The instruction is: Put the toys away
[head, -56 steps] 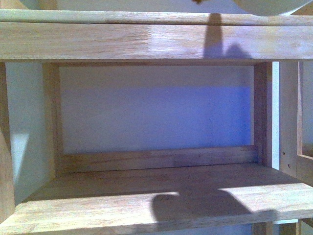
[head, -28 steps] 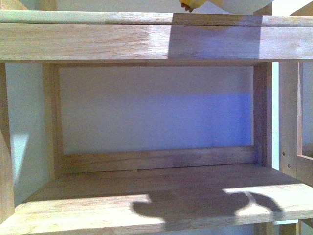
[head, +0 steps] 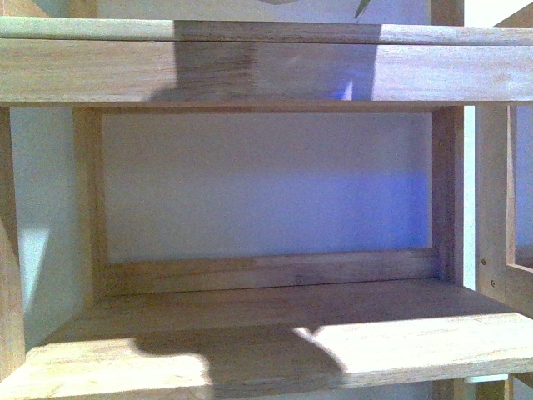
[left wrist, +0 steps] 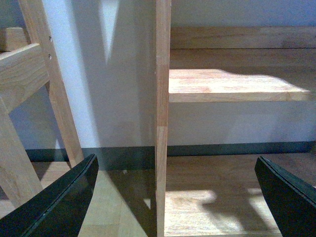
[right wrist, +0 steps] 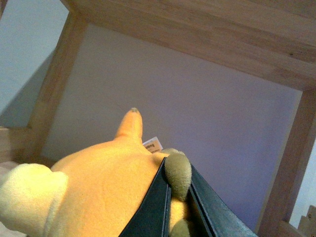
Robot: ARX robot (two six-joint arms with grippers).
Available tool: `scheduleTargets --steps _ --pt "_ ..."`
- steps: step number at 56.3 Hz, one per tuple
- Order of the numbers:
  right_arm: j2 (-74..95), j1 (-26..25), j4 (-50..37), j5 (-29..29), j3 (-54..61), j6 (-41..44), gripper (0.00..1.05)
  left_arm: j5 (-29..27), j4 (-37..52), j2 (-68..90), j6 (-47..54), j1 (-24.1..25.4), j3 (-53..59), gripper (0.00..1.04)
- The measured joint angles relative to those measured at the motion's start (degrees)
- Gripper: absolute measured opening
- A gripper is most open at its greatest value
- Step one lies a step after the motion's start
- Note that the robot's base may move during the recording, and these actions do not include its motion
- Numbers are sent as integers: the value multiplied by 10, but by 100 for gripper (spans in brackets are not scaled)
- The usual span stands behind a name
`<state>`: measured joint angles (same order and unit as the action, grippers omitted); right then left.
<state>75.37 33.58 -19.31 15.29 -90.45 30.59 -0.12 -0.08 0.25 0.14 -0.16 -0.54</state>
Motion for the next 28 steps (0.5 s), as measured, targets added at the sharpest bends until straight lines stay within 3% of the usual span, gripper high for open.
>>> scheduleTargets --steps 28 --pt "150 -53 17 -73 -158 -82 6 0 0 0 0 0 0 98"
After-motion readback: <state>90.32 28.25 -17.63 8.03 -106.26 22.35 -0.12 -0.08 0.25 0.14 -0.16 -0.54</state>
